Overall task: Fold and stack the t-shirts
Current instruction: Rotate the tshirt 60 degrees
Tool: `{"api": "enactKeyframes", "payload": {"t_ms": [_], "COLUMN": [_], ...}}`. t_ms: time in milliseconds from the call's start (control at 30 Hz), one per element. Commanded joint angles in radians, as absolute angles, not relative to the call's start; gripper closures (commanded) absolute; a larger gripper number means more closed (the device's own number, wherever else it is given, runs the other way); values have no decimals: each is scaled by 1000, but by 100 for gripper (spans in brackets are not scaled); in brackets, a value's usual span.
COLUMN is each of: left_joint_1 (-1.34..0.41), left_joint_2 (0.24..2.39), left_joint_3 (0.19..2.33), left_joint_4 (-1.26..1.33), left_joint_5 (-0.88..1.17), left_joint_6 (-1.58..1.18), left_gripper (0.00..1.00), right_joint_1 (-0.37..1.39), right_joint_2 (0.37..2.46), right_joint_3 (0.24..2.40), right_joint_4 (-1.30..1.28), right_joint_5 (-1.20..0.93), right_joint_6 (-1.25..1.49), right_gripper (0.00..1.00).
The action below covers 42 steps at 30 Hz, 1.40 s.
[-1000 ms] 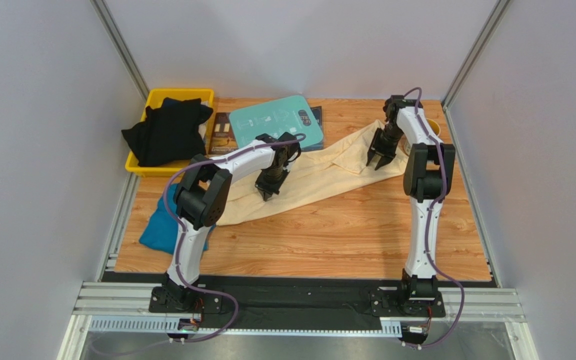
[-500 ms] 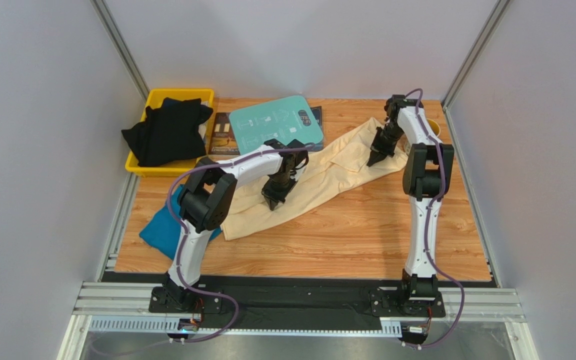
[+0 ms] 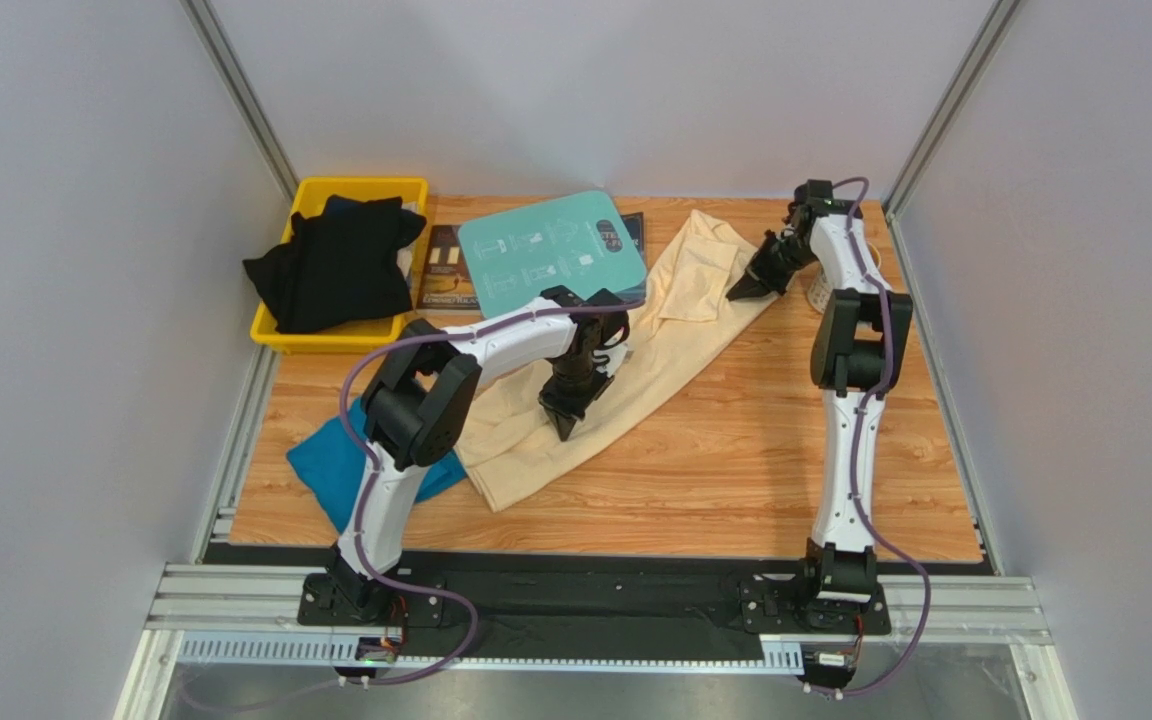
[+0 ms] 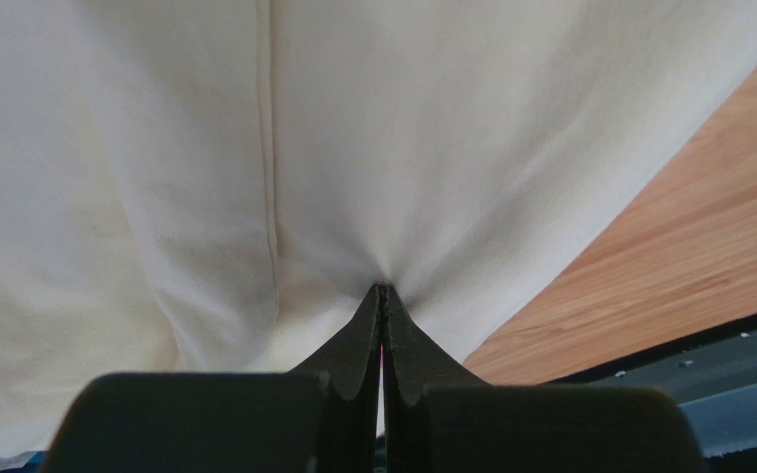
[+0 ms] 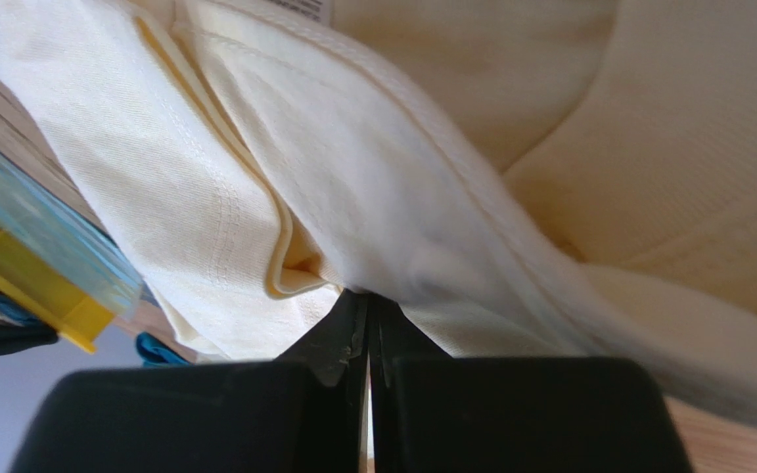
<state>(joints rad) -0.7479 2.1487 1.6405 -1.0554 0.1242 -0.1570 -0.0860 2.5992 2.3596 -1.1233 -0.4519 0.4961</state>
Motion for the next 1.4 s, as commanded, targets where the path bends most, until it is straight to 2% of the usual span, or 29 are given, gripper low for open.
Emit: {"api": "enactKeyframes", "payload": {"t_ms": [0,133,233,267,300,367,533,767,867,1067,1233,1367], "left_joint_1": [-787,-816,-816,-816,-816,-815,-815,-802,-772,-661,-646,-647], "left_joint_2": [2129,2154,2163,2157,2148,2122,2125,2066,2040,1999,2020,2045], "left_joint_3": [1681,1736,1752,1756,1769,1773,1795,1747,1709,1536,1476,1453], "left_joint_4": [-1055,-1054,-1063,-1084,-1091,-1072,-1066,-1014,-996,-930,-914,-904], "left_joint_5": [265,290,270,209,184,146,124,42,2,-23,-25,20], "left_joint_6": [-153,-161,-214,-224,-232,-233,-233,-203,-193,-196,-164,-161], "left_gripper": [100,100,99,96,90,86,86,85,81,81,81,83], "right_joint_1": [-161,-176,-175,-175,-173,-169,-134,-68,-51,-32,-5,60], "right_joint_2": [2666,2648,2600,2556,2528,2465,2436,2362,2306,2221,2161,2200], "right_joint_3": [2390,2405,2370,2324,2292,2228,2238,2192,2125,1952,1823,1799], "right_joint_4": [-930,-894,-829,-796,-763,-686,-661,-673,-704,-886,-963,-1011], "right_joint_5": [-428,-483,-572,-596,-616,-647,-753,-787,-778,-652,-500,-428], "right_joint_6": [555,560,555,558,563,583,612,615,600,448,353,341], "right_gripper": [100,100,77,69,68,65,64,63,63,62,62,61]}}
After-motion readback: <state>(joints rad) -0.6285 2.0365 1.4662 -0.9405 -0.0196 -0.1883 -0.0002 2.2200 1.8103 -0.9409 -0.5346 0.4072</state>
